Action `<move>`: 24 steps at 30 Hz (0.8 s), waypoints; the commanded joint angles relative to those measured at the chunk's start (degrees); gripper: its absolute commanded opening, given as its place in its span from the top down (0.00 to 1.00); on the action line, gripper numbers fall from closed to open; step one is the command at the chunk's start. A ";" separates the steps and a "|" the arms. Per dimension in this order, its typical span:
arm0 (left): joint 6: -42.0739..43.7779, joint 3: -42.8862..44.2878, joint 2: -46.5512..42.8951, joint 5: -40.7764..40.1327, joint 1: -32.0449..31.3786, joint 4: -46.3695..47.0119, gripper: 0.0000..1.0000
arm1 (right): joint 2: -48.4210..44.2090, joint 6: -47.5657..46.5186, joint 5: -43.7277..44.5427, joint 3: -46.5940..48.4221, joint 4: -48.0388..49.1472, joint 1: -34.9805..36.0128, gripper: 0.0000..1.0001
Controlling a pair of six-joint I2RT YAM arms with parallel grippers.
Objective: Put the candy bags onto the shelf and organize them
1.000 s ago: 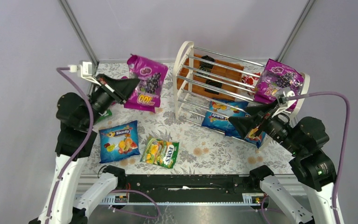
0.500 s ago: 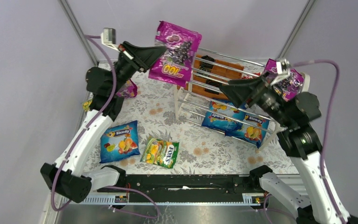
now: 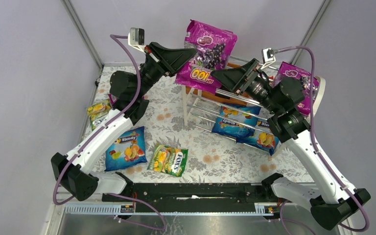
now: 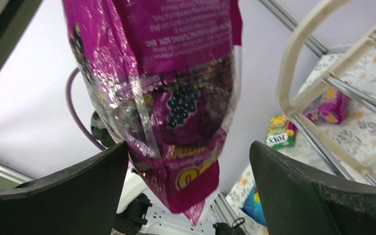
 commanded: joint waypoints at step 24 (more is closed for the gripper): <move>-7.87 -5.42 1.04 -8.42 -5.81 17.58 1.00 | -4.58 3.18 7.60 -5.37 27.08 1.88 0.47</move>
